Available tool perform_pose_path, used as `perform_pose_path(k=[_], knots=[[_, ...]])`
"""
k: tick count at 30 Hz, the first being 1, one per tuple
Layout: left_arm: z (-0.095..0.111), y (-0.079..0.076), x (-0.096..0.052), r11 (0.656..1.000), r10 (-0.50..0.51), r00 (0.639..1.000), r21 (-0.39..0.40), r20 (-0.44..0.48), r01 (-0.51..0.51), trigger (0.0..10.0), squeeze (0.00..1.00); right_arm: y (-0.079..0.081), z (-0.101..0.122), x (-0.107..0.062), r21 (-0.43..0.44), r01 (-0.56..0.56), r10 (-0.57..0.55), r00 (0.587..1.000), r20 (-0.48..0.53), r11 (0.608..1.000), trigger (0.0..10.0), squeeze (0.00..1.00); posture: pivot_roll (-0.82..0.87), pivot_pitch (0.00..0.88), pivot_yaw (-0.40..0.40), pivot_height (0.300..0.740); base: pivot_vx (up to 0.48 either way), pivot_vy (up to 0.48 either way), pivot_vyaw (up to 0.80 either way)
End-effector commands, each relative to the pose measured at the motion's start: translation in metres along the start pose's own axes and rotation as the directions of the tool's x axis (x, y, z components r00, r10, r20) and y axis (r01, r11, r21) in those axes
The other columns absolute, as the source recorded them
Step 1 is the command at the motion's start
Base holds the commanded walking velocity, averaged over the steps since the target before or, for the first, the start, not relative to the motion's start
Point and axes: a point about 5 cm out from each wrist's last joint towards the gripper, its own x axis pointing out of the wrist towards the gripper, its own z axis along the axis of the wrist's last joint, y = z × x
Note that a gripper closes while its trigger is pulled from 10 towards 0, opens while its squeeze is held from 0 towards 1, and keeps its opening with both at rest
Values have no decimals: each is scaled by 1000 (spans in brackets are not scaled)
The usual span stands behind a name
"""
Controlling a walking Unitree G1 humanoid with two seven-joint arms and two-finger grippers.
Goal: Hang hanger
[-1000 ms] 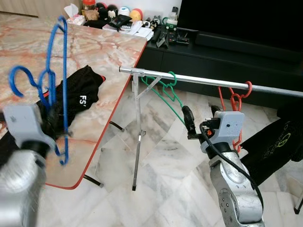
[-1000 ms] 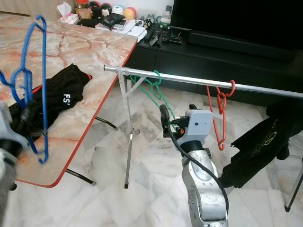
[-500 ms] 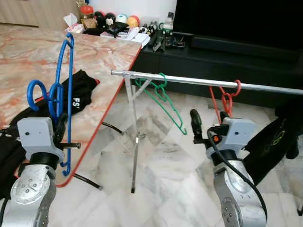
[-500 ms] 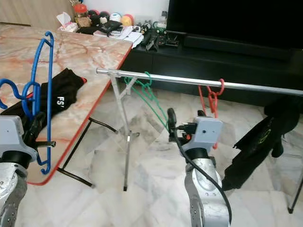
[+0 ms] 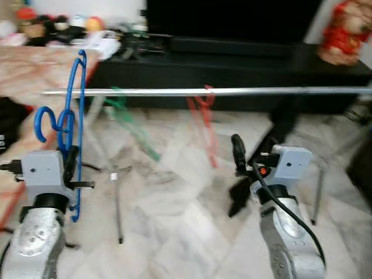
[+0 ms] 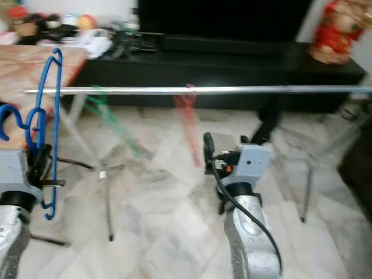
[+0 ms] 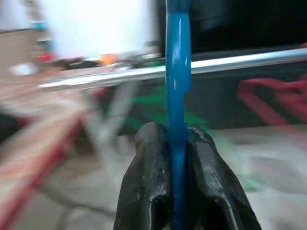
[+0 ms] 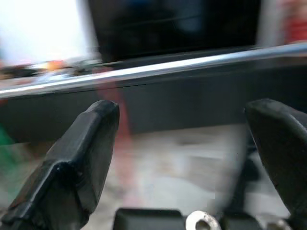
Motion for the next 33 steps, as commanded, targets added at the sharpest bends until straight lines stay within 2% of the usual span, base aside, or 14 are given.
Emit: perform_pose_path(k=[1,9,17,21,22,23,25,26,27,28,29,31,32,33], knots=[[2,5,-1,999,17,1000,34,12,-18,10000,0,10,3,1,4,-33,33,999,13,999,10000,0,70,144,-45,740,0,-428,0],[-4,1,-3,1000,12,1000,14,-20,-11,10000,0,9,-4,2,-73,-88,85,996,-38,993,10000,0,70,163,-43,740,0,-428,0],[-6,-1,-1,1000,2,1000,13,-28,-2,10000,0,2,-9,3,-106,-87,81,995,-60,991,10000,0,67,168,-42,740,0,-426,733],[-18,-7,0,996,-62,995,53,-73,66,10000,0,-5,-19,4,-117,-88,75,991,-111,989,10000,0,62,168,-39,740,0,-427,0],[-27,-11,-1,988,-129,983,71,-129,138,10000,0,-9,-26,4,-151,-96,73,986,-150,984,10000,0,61,168,-40,740,0,-356,0],[-39,-16,-3,970,-211,956,80,-202,230,10000,0,-14,-32,4,-170,-110,78,980,-183,979,10000,0,62,165,-42,740,0,0,0],[-48,-19,-5,950,-276,926,75,-257,304,10000,0,-19,-37,4,-193,-116,75,975,-208,974,10000,0,65,164,-44,740,0,0,0],[-58,-19,-9,916,-330,891,123,-311,382,10000,0,-26,-42,5,-212,-120,68,970,-235,970,10000,0,65,164,-44,740,0,0,0],[-58,-19,-9,916,-330,891,123,-311,382,10000,0,-26,-42,5,-212,-120,68,970,-235,970,10000,0,65,164,-44,740,0,0,0],[-73,-14,-13,866,-356,842,196,-405,460,10000,0,-33,-43,7,-247,-125,60,965,-256,961,10000,0,65,164,-44,740,0,0,0],[-77,-13,-14,829,-376,819,239,-433,506,10000,0,-37,-44,8,-270,-127,51,961,-272,954,10000,0,59,162,-50,740,0,0,0],[-83,-12,-16,774,-413,775,264,-478,575,10000,0,-44,-45,10,-299,-129,36,954,-299,945,10000,0,54,159,-58,740,0,0,0],[-86,-11,-18,723,-437,741,291,-509,626,10000,0,-47,-46,12,-316,-151,45,947,-318,937,10000,0,56,159,-60,740,0,0,0],[-89,-11,-18,688,-450,719,306,-530,657,10000,0,-48,-46,13,-326,-167,54,942,-331,930,10000,0,56,159,-60,740,0,0,0]])
